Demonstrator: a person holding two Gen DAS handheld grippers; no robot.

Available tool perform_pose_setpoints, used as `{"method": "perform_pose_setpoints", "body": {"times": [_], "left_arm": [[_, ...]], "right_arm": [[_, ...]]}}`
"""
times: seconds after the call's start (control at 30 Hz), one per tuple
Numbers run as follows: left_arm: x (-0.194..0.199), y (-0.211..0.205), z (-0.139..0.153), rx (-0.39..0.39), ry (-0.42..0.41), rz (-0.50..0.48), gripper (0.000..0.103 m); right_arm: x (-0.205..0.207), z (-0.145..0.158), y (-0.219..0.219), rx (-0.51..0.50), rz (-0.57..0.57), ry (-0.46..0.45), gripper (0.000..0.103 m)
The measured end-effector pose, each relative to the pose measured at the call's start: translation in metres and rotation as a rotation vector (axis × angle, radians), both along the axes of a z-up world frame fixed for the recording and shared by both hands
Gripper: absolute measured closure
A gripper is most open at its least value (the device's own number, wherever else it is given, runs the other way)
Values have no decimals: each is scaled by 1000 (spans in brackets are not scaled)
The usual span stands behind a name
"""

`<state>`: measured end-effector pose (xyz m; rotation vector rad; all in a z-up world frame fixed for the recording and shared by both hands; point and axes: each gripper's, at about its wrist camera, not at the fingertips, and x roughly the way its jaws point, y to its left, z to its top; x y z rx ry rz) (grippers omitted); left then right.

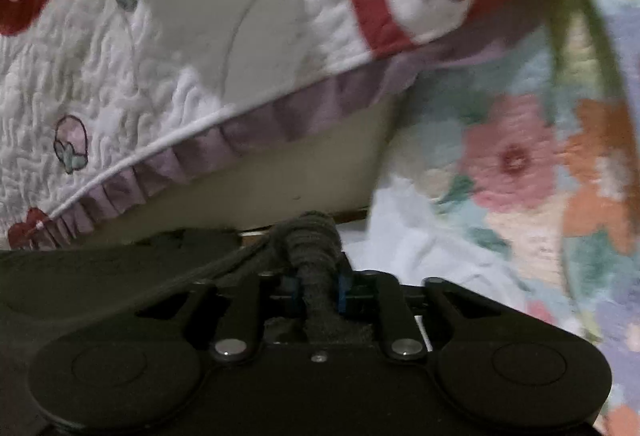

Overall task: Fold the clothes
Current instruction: 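Release the sweater from both grippers and smooth it flat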

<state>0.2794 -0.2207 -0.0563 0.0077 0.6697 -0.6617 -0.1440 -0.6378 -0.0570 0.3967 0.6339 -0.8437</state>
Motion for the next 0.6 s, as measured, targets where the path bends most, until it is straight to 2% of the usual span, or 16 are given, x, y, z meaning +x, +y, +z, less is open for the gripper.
{"method": "perform_pose_setpoints", "body": {"times": [0.03, 0.07, 0.1, 0.13, 0.23, 0.37, 0.43, 0.53, 0.6], "left_arm": [[8, 0, -13, 46, 95, 45, 72], [15, 2, -25, 83, 186, 83, 73], [15, 11, -32, 64, 246, 81, 73], [10, 23, -35, 31, 267, 48, 71], [-9, 49, -31, 68, 252, -21, 68], [-30, 87, -26, 119, 252, -92, 59], [-41, 109, -30, 131, 288, -78, 59], [-49, 148, -37, 64, 357, -12, 59], [-54, 175, -42, 31, 391, 38, 58]], "right_arm": [[6, -12, -8, 12, 7, 39, 47], [8, -24, -11, 14, -13, 104, 45], [-3, -31, -13, 30, -62, 97, 44], [-14, -39, -15, 46, -111, 89, 44], [-46, -61, -21, 95, -255, 66, 43], [-80, -66, -14, 159, -317, 37, 43], [-92, -63, -7, 174, -335, 13, 43], [-106, -61, 8, 207, -372, -53, 43], [-109, -63, 17, 227, -387, -59, 43]]}}
